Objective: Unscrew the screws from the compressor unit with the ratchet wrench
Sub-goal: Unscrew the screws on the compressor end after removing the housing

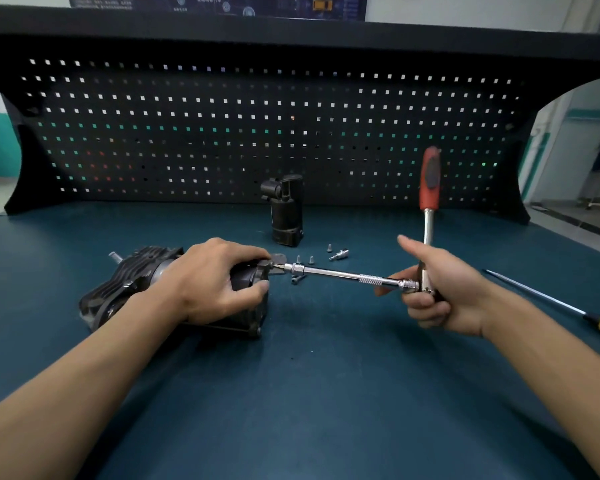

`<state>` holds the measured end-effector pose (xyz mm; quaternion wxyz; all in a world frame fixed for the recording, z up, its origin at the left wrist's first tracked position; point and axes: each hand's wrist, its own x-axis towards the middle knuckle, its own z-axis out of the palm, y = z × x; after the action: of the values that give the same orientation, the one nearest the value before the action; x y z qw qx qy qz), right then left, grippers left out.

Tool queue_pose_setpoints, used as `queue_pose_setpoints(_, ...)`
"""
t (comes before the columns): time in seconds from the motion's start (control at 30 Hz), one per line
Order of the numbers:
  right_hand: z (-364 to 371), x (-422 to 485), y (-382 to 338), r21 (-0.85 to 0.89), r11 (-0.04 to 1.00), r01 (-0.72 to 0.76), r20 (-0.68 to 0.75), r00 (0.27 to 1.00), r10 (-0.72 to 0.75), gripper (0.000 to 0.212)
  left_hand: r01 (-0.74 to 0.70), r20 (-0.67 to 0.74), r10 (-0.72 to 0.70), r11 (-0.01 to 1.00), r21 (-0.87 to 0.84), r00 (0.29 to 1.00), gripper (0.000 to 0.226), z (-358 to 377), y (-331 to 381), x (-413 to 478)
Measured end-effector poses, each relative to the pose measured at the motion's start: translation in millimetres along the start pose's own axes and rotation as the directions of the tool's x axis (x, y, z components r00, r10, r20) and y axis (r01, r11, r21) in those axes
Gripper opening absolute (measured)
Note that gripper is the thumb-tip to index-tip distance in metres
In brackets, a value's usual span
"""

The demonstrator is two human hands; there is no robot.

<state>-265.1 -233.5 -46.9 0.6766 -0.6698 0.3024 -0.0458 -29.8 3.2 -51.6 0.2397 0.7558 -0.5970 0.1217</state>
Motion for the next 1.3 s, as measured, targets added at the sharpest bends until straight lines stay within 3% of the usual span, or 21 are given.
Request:
queue_pose_setpoints(0.2, 1.3, 2.1, -0.1, 0.204, 0.970, -0.132, 0.083, 0.990, 0.117, 0.051, -0.018, -0.077, 0.019, 1.000, 0.008, 0.997, 0.054, 0.6, 3.0, -2.2)
queue_pose_setpoints(0.33, 3.9, 4.9, 2.8, 0.163, 0.983, -0.087, -0.007, 0.996, 0.090, 0.042, 0.000, -0.114, 0.001, 1.000, 0.009, 0.993, 0.056, 0.9, 4.9, -3.3)
queue_pose_setpoints(0.47, 5.5, 8.3, 6.3, 0.056, 0.992, 0.117, -0.152, 0.983, -0.107, 0.031, 0.015, -0.117, -0.014, 1.000, 0.009, 0.993, 0.064, 1.2, 2.7, -3.4)
queue_pose_setpoints(0.57, 4.4, 6.3, 5.2, 0.026, 0.962, 0.273, -0.174, 0.948, -0.265, 0.041, 0.017, -0.113, -0.016, 1.000, 0.003, 0.994, 0.066, 1.3, 2.2, -2.7)
queue_pose_setpoints(0.67, 7.5, 3.9, 6.2, -0.094, 0.920, 0.379, -0.221, 0.893, -0.391, 0.035, 0.014, -0.121, -0.014, 1.000, -0.004, 0.993, 0.064, 0.7, 1.9, -2.4)
queue_pose_setpoints(0.83, 1.0, 1.7, 7.0, -0.495, 0.700, 0.515, -0.173, 0.731, -0.660, 0.026, -0.001, -0.134, -0.001, 1.000, -0.017, 0.991, 0.057, 1.2, 1.5, -1.1)
queue_pose_setpoints(0.93, -1.2, 0.3, 7.0, -0.590, 0.569, 0.573, -0.113, 0.640, -0.760, 0.017, -0.006, -0.149, 0.003, 1.000, -0.019, 0.989, 0.055, 1.0, 1.0, -1.6)
queue_pose_setpoints(1.03, -3.8, 1.7, 10.2, -0.660, 0.448, 0.603, -0.066, 0.547, -0.835, 0.028, -0.003, -0.153, 0.000, 1.000, -0.020, 0.988, 0.057, 0.9, 0.7, -1.7)
queue_pose_setpoints(1.17, -9.5, 0.7, 11.1, -0.793, 0.340, 0.506, -0.077, 0.471, -0.879, 0.036, 0.001, -0.157, -0.005, 1.000, -0.028, 0.988, 0.056, 1.6, 1.0, -1.9)
queue_pose_setpoints(1.3, -12.9, -0.7, 7.7, -0.913, 0.132, 0.387, 0.073, 0.472, -0.879, 0.023, -0.002, -0.175, -0.001, 1.000, -0.019, 0.985, 0.051, 2.1, 2.5, -2.0)
